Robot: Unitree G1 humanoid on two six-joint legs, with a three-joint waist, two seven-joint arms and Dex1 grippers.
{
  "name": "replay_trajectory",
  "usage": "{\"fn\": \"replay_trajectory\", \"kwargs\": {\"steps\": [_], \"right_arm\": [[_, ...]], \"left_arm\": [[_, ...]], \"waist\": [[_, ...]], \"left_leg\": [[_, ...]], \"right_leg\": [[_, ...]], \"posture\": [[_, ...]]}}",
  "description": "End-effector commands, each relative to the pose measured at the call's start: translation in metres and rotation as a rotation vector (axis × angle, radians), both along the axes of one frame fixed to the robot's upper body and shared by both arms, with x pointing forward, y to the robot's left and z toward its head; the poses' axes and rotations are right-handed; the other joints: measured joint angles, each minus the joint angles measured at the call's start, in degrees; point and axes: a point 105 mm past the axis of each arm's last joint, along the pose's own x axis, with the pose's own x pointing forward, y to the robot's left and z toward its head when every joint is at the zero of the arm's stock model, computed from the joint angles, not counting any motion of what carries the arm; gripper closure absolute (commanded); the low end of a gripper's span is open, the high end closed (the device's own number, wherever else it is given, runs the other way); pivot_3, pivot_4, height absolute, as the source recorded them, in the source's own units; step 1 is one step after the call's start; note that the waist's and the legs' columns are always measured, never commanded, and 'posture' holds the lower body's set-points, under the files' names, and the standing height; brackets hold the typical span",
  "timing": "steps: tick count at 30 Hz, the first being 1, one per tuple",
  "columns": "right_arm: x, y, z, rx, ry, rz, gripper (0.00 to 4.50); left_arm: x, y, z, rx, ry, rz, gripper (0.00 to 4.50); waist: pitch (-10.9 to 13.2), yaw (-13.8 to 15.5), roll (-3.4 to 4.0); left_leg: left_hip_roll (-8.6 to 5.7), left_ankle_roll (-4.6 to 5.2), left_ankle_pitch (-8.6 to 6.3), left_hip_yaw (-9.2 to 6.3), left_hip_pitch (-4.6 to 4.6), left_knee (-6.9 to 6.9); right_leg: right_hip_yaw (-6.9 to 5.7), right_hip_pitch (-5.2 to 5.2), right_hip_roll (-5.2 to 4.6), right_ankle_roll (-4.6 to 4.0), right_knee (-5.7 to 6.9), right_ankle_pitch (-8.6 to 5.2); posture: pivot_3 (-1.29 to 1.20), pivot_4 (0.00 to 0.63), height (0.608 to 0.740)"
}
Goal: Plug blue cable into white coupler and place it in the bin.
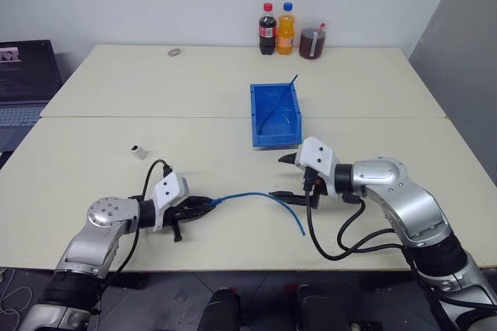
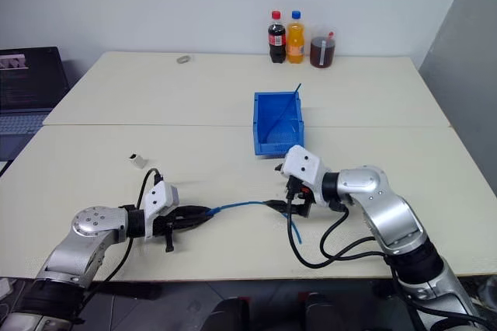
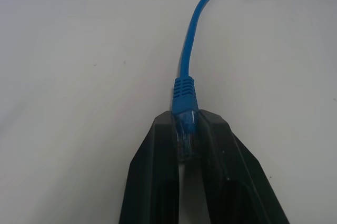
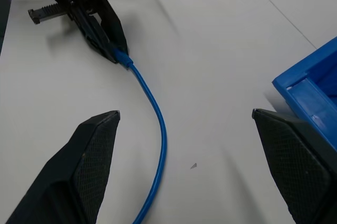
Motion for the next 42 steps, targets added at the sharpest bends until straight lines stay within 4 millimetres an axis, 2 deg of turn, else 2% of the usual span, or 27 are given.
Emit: {"fn": "replay_trajectory", "kwargs": {"steps": [1, 6, 9, 12, 15, 25, 34, 41, 42], "right_arm": [[-0.016, -0.006, 0.014, 0.122, 0.034, 0.001, 0.23], [-0.034, -0.009, 0.012, 0.285, 0.137, -0.048, 0.23], [-0.041, -0.009, 0.005, 0.306, 0.170, -0.064, 0.23], [-0.038, -0.009, -0.001, 0.386, 0.271, -0.125, 0.23], [-0.030, -0.007, 0.003, 0.488, 0.324, -0.172, 0.23], [-0.015, 0.012, 0.030, 0.658, 0.368, -0.153, 0.23], [-0.011, 0.029, 0.035, 0.683, 0.396, -0.095, 0.23], [-0.010, 0.035, 0.037, 0.691, 0.402, -0.065, 0.23], [-0.011, 0.035, 0.037, 0.692, 0.403, -0.058, 0.40]], "left_arm": [[0.009, -0.014, 0.024, -0.096, -0.036, 0.014, 4.24], [0.009, -0.045, 0.059, -0.184, -0.089, -0.086, 4.24], [0.008, -0.060, 0.075, -0.220, -0.116, -0.131, 4.24], [0.009, -0.071, 0.093, -0.272, -0.146, -0.157, 4.24], [0.007, -0.078, 0.103, -0.320, -0.138, -0.181, 4.24], [0.002, -0.087, 0.113, -0.424, -0.077, -0.193, 4.24], [0.001, -0.088, 0.116, -0.450, -0.071, -0.186, 4.24], [0.001, -0.088, 0.117, -0.451, -0.069, -0.187, 4.24], [0.000, -0.088, 0.116, -0.450, -0.069, -0.188, 4.24]], "waist": [[0.03, 0.15, -0.05], [0.11, 0.05, -0.19], [0.12, -0.10, -0.18], [0.12, -0.43, -0.18], [0.12, -0.44, -0.18], [0.12, -0.33, -0.18], [0.12, -0.24, -0.18], [0.12, -0.25, -0.18], [0.12, -0.25, -0.18]], "left_leg": [[0.00, 0.00, 0.00, -0.01, -0.03, 0.00], [0.00, 0.00, 0.00, -0.10, -0.15, 0.03], [-0.01, -0.01, 0.00, -0.09, -0.13, -0.01], [-0.01, 0.00, 0.00, -0.04, -0.10, 0.00], [0.03, 0.00, 0.00, -0.09, -0.08, 0.00], [0.02, 0.00, 0.00, -0.08, -0.10, -0.02], [0.02, 0.00, 0.00, -0.07, -0.12, -0.02], [0.02, 0.00, 0.00, -0.06, -0.13, -0.04], [0.02, 0.00, 0.00, -0.06, -0.13, -0.04]], "right_leg": [[-0.02, 0.00, 0.00, 0.00, -0.02, 0.00], [-0.08, -0.06, 0.02, 0.00, -0.04, 0.01], [-0.06, -0.05, 0.02, -0.01, -0.04, -0.01], [0.00, -0.05, 0.02, 0.00, -0.05, -0.01], [-0.03, -0.05, 0.09, 0.00, -0.03, -0.01], [-0.01, -0.07, 0.09, -0.01, -0.05, -0.01], [0.00, -0.08, 0.08, -0.01, -0.08, -0.01], [0.00, -0.09, 0.08, -0.02, -0.08, -0.01], [0.00, -0.09, 0.09, -0.02, -0.08, -0.01]], "posture": [[0.00, 0.150, 0.740], [0.00, 0.150, 0.740], [0.00, 0.150, 0.740], [0.00, 0.150, 0.740], [0.00, 0.150, 0.740], [0.00, 0.150, 0.740], [0.00, 0.150, 0.740], [0.00, 0.150, 0.740], [0.00, 0.150, 0.740]]}}
